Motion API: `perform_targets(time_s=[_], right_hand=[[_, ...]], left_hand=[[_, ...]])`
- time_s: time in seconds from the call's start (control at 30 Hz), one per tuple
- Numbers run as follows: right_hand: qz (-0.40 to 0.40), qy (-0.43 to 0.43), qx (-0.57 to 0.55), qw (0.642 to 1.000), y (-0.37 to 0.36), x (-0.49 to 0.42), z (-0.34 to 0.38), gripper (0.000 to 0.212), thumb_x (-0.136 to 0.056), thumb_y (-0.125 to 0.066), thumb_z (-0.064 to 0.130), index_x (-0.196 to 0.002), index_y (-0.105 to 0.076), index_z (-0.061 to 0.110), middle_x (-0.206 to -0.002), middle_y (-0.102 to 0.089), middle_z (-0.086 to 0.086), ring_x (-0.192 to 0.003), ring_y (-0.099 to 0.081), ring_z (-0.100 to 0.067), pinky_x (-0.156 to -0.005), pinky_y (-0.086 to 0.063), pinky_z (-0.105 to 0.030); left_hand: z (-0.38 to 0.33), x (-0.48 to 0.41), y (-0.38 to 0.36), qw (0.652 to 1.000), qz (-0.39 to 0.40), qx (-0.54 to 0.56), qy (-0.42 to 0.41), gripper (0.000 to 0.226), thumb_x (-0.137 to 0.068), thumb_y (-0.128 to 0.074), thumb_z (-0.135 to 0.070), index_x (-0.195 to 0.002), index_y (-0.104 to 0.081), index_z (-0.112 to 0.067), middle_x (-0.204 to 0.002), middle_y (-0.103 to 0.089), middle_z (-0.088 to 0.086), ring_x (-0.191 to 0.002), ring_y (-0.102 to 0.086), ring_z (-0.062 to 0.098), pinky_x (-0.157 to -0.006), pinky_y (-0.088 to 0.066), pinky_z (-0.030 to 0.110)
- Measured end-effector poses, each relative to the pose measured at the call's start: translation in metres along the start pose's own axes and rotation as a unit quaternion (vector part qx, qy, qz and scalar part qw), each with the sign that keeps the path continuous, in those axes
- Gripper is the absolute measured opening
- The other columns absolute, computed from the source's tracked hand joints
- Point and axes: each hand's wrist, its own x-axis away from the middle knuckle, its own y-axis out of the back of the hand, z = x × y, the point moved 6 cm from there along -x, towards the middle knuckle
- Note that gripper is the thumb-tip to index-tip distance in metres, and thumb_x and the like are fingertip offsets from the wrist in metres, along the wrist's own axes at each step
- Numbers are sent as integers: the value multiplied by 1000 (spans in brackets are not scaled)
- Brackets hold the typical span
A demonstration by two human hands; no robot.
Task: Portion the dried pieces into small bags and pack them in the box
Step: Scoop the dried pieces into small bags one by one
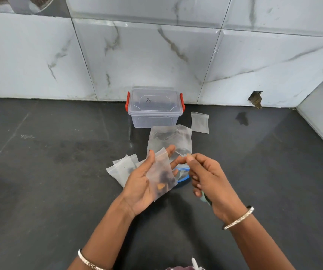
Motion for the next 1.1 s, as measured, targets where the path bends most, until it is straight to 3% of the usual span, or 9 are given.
perform_targets(time_s=[0.1,0.17,0.23,0.33,0.57,0.73,0.9,1.0,1.1], right_hand=[[-3,50,65,997,-9,-1,11,24,-99,-54,33,-96,-67,13,-48,-50,15,-39,-40,-3,-41,-33,-19],[-21,79,66,994,-10,-5,19,17,-97,-59,27,-97,-67,12,-56,-60,9,-39,-47,-1,-41,-34,-10],[-27,78,68,994,-10,-9,21,15,-94,-64,25,-95,-68,10,-65,-64,2,-41,-50,1,-40,-35,-8],[-31,57,74,995,-9,-12,14,12,-91,-68,21,-89,-70,9,-67,-63,6,-41,-50,2,-40,-35,-8],[-86,61,93,990,3,-13,4,17,-88,-70,30,-81,-71,14,-63,-62,-7,-49,-47,-3,-44,-39,-14],[-115,88,139,980,5,-12,1,16,-92,-66,30,-81,-69,19,-62,-59,7,-54,-45,-2,-52,-40,-15],[-133,99,166,972,7,-16,-6,16,-95,-62,29,-83,-67,20,-63,-62,7,-53,-49,-1,-56,-42,-18],[-142,96,171,970,6,-18,-11,15,-94,-63,28,-82,-67,20,-59,-59,10,-51,-48,0,-54,-38,-14],[-143,96,175,969,2,-20,-15,16,-93,-64,28,-81,-67,19,-56,-55,13,-50,-47,1,-51,-36,-12]], left_hand=[[4,-1,-4,999,18,12,30,56,-100,-44,-53,-146,-55,-24,-146,-59,7,-144,-43,28,-70,-62,24],[6,-1,-7,998,21,34,45,53,-101,-47,-44,-143,-58,-13,-135,-65,10,-124,-60,25,-58,-61,26],[7,-2,-9,999,19,13,40,51,-101,-50,-40,-140,-60,-10,-139,-60,15,-113,-65,27,-67,-63,33],[9,-2,-5,999,5,-35,17,44,-99,-51,-41,-129,-70,-14,-136,-64,15,-116,-66,26,-93,-53,41],[-1,3,-8,978,-91,-181,-54,38,-78,-71,-41,-108,-79,-19,-118,-76,9,-113,-71,26,-68,-59,28],[-12,7,-8,952,-117,-254,-125,26,-85,-72,-29,-104,-82,-14,-105,-80,9,-105,-75,25,-91,-59,33],[-14,5,5,943,-164,-249,-145,27,-82,-76,-26,-101,-81,-7,-97,-80,12,-93,-77,28,-79,-61,29],[-15,7,15,934,-187,-264,-151,17,-88,-74,-25,-96,-83,-13,-97,-81,8,-101,-75,31,-92,-56,39],[-13,8,24,927,-204,-280,-143,17,-94,-69,-24,-95,-83,-14,-97,-81,5,-99,-76,29,-93,-56,42]])
